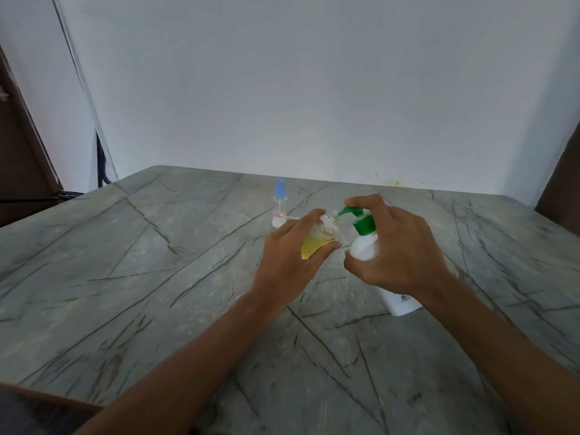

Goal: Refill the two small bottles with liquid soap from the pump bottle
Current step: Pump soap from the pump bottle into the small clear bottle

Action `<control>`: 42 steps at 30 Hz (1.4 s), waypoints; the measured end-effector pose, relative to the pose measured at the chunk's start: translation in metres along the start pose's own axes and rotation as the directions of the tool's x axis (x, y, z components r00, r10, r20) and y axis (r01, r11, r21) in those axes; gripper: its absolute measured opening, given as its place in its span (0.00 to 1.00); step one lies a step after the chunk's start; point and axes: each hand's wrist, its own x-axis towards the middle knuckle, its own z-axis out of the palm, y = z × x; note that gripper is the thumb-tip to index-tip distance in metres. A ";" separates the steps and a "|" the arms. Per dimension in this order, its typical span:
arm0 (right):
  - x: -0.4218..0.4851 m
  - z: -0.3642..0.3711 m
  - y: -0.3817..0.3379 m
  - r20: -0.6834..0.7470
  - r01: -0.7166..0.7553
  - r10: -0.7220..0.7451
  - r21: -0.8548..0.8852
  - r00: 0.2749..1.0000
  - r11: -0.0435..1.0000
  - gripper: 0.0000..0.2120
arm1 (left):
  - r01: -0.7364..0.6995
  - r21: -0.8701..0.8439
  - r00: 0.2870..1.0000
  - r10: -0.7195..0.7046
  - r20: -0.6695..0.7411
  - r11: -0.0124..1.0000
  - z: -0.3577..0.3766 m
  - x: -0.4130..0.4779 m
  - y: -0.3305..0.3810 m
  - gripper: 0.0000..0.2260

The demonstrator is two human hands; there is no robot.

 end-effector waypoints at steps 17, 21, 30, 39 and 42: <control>0.001 -0.002 -0.004 0.027 -0.014 0.015 -0.046 1.000 0.999 0.40 | 0.017 -0.020 0.999 -0.018 -0.031 1.000 -0.003 0.001 -0.003 0.24; 0.001 -0.002 -0.003 0.012 -0.008 0.009 -0.025 1.000 1.000 0.38 | -0.001 -0.001 1.000 0.001 -0.007 1.000 -0.001 0.001 -0.002 0.24; 0.000 0.001 0.000 -0.011 -0.010 0.010 -0.010 1.000 1.000 0.37 | -0.017 -0.010 1.000 0.017 -0.014 1.000 0.000 0.001 -0.002 0.24; -0.001 0.000 -0.003 0.015 -0.020 0.021 -0.056 1.000 0.998 0.45 | 0.034 -0.042 0.999 -0.036 -0.039 0.999 -0.002 0.002 0.000 0.24; 0.000 0.000 -0.003 0.023 -0.024 0.025 -0.035 0.999 0.999 0.42 | 0.033 -0.042 0.998 -0.034 -0.043 0.999 -0.003 0.002 0.000 0.24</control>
